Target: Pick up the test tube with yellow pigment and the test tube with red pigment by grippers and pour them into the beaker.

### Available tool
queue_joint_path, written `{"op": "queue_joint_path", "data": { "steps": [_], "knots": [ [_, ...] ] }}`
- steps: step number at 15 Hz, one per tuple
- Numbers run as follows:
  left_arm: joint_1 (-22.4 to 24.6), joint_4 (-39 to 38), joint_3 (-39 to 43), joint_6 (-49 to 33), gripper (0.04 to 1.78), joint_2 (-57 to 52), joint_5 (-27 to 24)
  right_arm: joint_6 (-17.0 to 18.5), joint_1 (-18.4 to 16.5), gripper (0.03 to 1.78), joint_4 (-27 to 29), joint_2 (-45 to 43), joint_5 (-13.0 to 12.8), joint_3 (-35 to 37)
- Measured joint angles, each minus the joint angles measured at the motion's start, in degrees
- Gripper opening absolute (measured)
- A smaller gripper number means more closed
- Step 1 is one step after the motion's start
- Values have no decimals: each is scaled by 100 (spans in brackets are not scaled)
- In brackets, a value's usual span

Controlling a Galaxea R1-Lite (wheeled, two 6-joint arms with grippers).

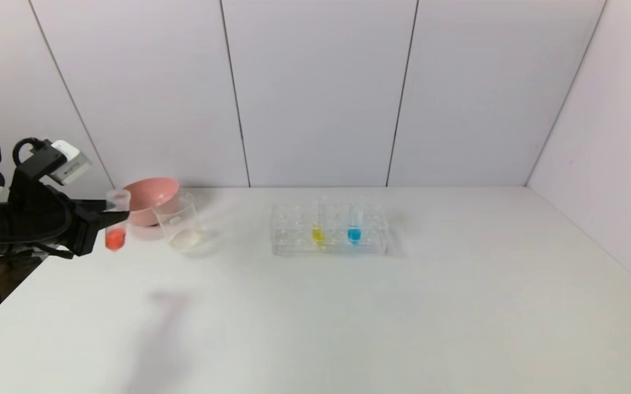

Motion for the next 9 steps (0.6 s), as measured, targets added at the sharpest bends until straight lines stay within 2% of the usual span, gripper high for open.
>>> {"op": "queue_joint_path", "data": {
  "steps": [5, 9],
  "knots": [
    [-41, 138, -813, 1152, 43, 772, 702, 0, 0, 171, -2, 0, 0, 0],
    [-191, 1104, -1755, 1659, 43, 1067, 1067, 0, 0, 171, 0, 0, 0, 0]
  ]
}}
